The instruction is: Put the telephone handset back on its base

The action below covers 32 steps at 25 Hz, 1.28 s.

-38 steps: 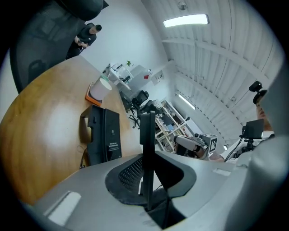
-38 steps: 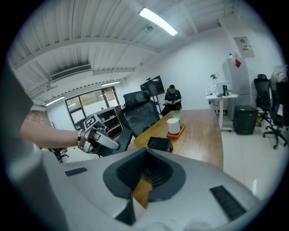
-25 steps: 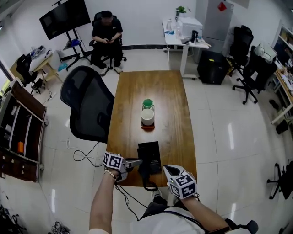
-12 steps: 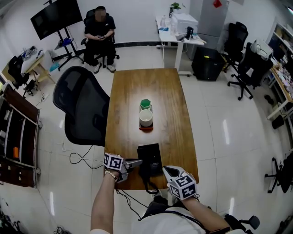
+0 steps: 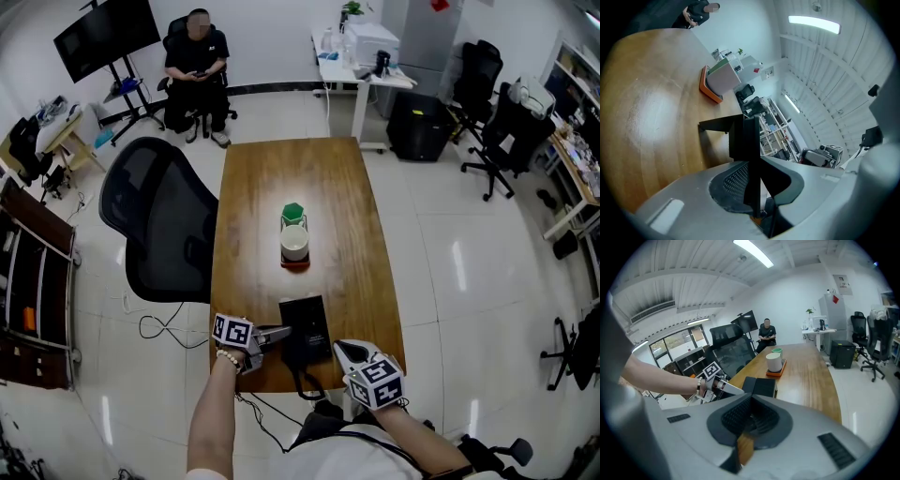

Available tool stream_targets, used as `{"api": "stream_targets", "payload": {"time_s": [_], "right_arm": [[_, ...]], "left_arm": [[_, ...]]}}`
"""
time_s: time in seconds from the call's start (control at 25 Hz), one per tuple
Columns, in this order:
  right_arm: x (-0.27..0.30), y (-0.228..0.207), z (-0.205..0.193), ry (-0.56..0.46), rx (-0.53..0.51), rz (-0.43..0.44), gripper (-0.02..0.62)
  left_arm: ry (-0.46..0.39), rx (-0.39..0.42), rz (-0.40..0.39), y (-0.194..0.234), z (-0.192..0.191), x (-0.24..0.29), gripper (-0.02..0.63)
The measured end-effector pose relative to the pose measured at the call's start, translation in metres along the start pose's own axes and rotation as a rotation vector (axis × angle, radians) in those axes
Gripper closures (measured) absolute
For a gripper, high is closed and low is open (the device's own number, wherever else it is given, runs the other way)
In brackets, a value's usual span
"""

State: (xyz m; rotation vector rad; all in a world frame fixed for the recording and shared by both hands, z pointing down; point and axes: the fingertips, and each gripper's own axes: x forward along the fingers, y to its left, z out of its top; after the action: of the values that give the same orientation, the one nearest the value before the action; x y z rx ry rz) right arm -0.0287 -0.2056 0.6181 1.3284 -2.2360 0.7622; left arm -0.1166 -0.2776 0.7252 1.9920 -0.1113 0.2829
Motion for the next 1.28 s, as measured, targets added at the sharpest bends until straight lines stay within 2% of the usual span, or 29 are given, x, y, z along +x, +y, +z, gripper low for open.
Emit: {"api": "stream_targets", "payload": {"time_s": [0.2, 0.52, 0.56, 0.6, 0.64, 0.88, 1.0, 1.2, 1.28], "right_arm": [[0.0, -0.003, -0.001, 0.004, 0.011, -0.004, 0.591], [0.0, -0.004, -0.002, 0.011, 0.014, 0.009, 0.591], [0.0, -0.004, -0.002, 0.01, 0.012, 0.013, 0.591], [0.001, -0.003, -0.001, 0.01, 0.01, 0.016, 0.591], [0.001, -0.003, -0.001, 0.01, 0.008, 0.02, 0.591], [0.0, -0.008, 0.004, 0.001, 0.007, 0.035, 0.591], [-0.002, -0.01, 0.008, -0.006, 0.001, 0.046, 0.591], [-0.009, -0.016, 0.01, -0.017, -0.019, 0.063, 0.591], [-0.011, -0.021, 0.009, -0.021, -0.026, 0.067, 0.591]], "left_arm": [[-0.019, -0.008, 0.016, 0.007, 0.0, 0.0, 0.532], [-0.018, 0.08, 0.129, 0.012, -0.003, -0.001, 0.503], [-0.018, 0.094, 0.154, 0.014, -0.004, -0.001, 0.489], [-0.024, 0.105, 0.18, 0.016, -0.005, -0.002, 0.398], [-0.038, 0.11, 0.204, 0.018, -0.004, -0.004, 0.359], [-0.184, 0.099, 0.29, 0.007, 0.007, -0.028, 0.362], [-0.274, 0.114, 0.39, 0.0, 0.009, -0.045, 0.393], [-0.378, 0.116, 0.647, -0.011, -0.013, -0.071, 0.601], [-0.437, 0.09, 0.703, -0.021, -0.025, -0.077, 0.601]]}}
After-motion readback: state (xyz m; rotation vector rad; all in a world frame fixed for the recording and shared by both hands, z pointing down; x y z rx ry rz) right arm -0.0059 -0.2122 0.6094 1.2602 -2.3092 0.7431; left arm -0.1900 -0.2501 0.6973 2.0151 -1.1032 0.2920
